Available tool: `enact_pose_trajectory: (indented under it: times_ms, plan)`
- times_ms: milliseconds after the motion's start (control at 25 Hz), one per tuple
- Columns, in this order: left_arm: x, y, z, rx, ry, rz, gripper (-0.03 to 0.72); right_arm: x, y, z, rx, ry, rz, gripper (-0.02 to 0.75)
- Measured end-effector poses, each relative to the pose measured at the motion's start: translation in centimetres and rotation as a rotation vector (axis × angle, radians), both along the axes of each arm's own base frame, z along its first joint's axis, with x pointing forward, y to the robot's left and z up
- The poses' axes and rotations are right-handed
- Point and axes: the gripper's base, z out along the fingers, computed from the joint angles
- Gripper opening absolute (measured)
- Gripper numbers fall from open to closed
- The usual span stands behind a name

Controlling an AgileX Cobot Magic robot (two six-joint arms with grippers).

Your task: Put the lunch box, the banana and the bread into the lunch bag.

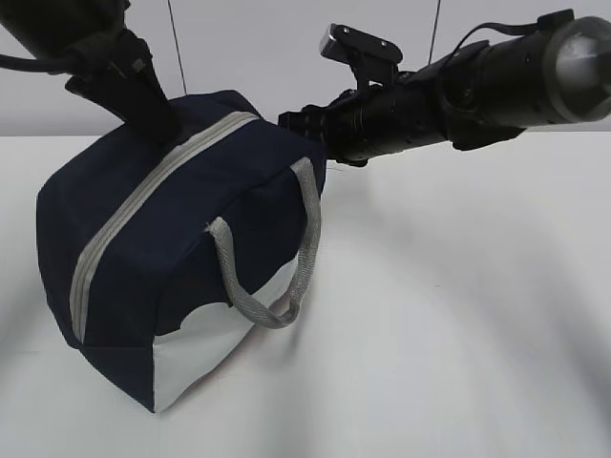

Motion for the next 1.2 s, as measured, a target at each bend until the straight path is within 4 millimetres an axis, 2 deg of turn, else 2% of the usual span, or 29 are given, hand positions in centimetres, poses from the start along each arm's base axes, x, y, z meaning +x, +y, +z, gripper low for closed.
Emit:
enact_pose_trajectory:
  times_ms: [120,360,560,800,960,1120,1200]
  plan:
    - [0.1,0.0,-0.1,0.001,0.003,0.0,-0.004,-0.3,0.0,1.0,-0.011,-0.033,0.026,0.375]
    - [1.2,-0.3,-1.9,0.033,0.035,0.002,-0.004,-1.1,-0.2,4.1,-0.071,-0.159,0.108,0.379]
    - [1.8,-0.5,-3.0,0.049,0.058,0.004,-0.002,-1.8,-2.2,6.7,-0.089,-0.228,0.098,0.38]
    - [2.2,-0.6,-3.7,0.057,0.083,0.034,0.033,-3.8,-4.6,7.9,-0.103,-0.239,0.064,0.38]
    - [2.2,-0.5,-3.7,0.053,0.095,0.058,0.135,-5.4,-5.2,8.6,-0.122,-0.26,0.076,0.38]
    - [2.4,-0.5,-3.1,0.044,0.093,0.106,0.293,-6.8,-5.6,9.0,-0.124,-0.267,0.078,0.38]
    - [2.5,-0.5,-2.5,0.039,0.085,0.137,0.349,-7.3,-5.8,9.2,-0.124,-0.271,0.078,0.38]
